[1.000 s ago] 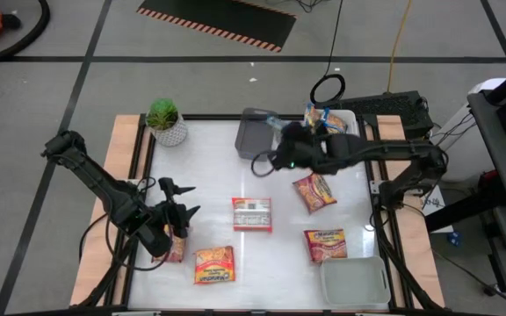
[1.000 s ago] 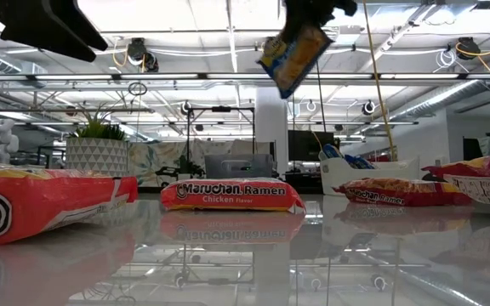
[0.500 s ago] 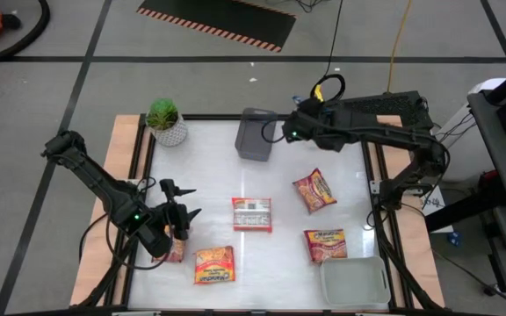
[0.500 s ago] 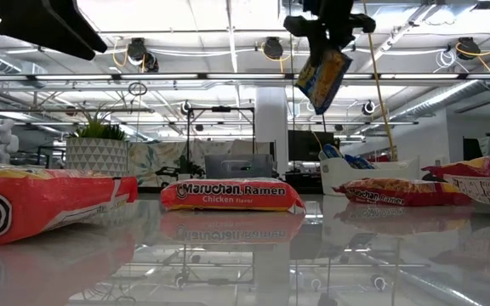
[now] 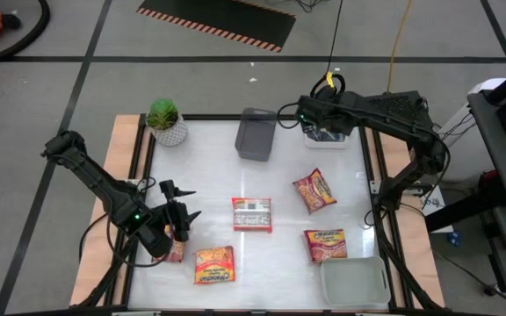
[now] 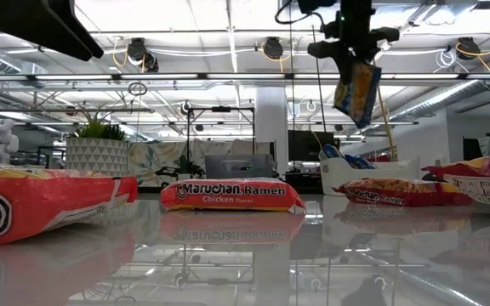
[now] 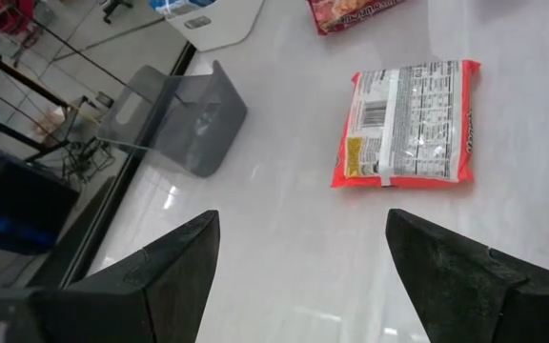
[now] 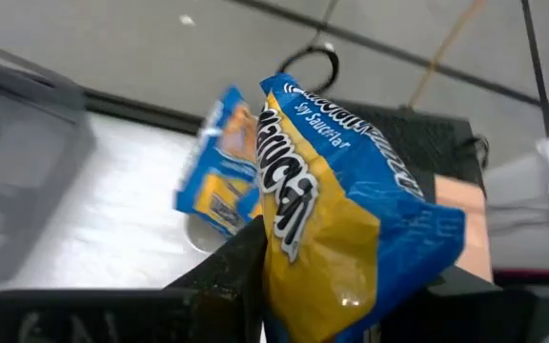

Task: Sort Maruchan noodles
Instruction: Put the blue noodle pack into the white bin

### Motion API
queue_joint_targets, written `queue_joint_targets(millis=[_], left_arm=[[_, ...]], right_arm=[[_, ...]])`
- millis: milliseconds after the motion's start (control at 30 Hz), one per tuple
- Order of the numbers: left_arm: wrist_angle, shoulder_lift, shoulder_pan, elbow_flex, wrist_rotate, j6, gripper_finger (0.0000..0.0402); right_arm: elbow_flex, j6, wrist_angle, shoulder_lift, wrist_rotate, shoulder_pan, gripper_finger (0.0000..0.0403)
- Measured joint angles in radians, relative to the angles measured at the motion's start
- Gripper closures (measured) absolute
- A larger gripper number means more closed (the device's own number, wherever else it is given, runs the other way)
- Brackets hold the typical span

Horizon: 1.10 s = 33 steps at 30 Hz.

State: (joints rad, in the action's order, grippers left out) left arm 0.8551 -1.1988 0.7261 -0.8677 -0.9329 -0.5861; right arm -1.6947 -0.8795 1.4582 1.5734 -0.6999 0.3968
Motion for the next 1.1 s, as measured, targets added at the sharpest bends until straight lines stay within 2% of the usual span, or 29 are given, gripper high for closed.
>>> queue_joint_targets(millis=[200, 533, 700, 833, 1100], left_arm=[[-0.019, 0.0, 0.0, 0.0, 0.001, -0.026, 0.0096], [-0.139, 0.0, 0.0, 0.0, 0.039, 0.053, 0.0096], [-0.152, 0.0, 0.0, 0.0, 0.039, 0.067, 0.0096], [-0.167, 0.0, 0.0, 0.0, 0.037, 0.067, 0.0096], [-0.214, 0.0, 0.0, 0.0, 0.036, 0.065, 0.0096]], right_arm=[[0.049, -0.029, 0.03, 0.0, 0.023, 0.041, 0.0282], [0.311, -0.078, -0.026, 0.001, 0.125, 0.159, 0.0282], [0.402, -0.078, -0.067, 0.001, 0.117, 0.201, 0.0282], [0.434, -0.073, -0.122, 0.001, 0.073, 0.218, 0.0282], [0.437, 0.03, -0.272, -0.007, 0.121, 0.226, 0.0282]])
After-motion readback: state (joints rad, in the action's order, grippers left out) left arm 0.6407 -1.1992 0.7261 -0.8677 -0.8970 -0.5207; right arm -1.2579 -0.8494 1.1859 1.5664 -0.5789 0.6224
